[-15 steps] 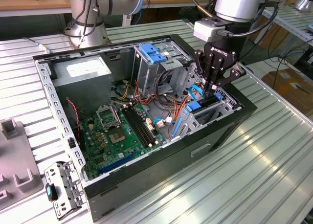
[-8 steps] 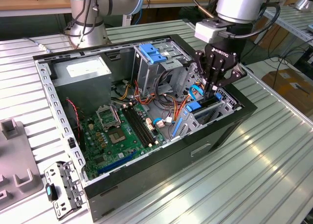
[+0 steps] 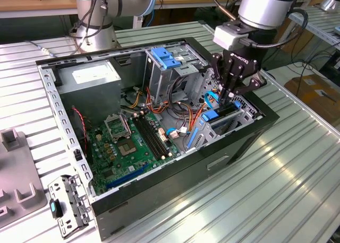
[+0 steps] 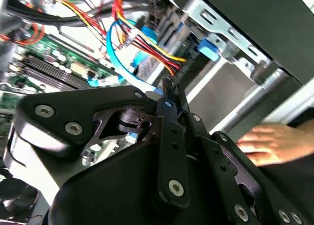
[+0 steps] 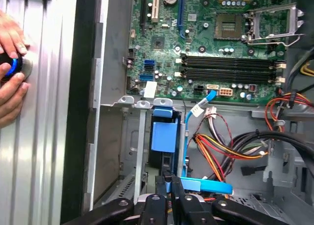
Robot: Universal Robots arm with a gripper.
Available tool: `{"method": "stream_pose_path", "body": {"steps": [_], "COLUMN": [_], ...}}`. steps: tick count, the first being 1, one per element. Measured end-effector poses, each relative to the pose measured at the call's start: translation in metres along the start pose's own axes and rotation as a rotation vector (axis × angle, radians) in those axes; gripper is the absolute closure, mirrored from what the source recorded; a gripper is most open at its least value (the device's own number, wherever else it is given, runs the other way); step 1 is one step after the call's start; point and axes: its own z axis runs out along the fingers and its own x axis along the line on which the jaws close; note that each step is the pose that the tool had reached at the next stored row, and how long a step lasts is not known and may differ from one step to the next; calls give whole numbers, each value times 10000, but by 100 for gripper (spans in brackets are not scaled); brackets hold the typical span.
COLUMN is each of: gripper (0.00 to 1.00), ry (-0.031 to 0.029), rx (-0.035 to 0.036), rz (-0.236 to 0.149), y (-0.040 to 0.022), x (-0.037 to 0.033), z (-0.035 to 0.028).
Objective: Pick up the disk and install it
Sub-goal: 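Insert the second disk wire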
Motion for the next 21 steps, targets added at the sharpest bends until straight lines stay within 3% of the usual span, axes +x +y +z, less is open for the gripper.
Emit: {"method": "stream_pose_path", "body": {"steps": [1,2,3,4,5,6,7,9,10,11,12,13,21], "gripper": [84,84,84,84,84,84,84,84,84,84,84,84,84], "ry": [-335,-574,-760,-1003,-1195,-1471,-1631,-2031,-2330,-2520,-2639,-2682,-2687], "rx": [21,37,51,70,85,107,120,149,170,186,195,198,197], "rz": [-5,-8,-10,-14,-16,-20,-23,-28,-32,-35,-36,-37,-38], "y": [1,2,2,3,4,4,5,6,7,7,8,8,8], "x": [13,22,31,42,51,65,72,91,104,114,121,124,124], "z": [1,2,3,4,5,6,8,9,10,11,12,13,13]}}
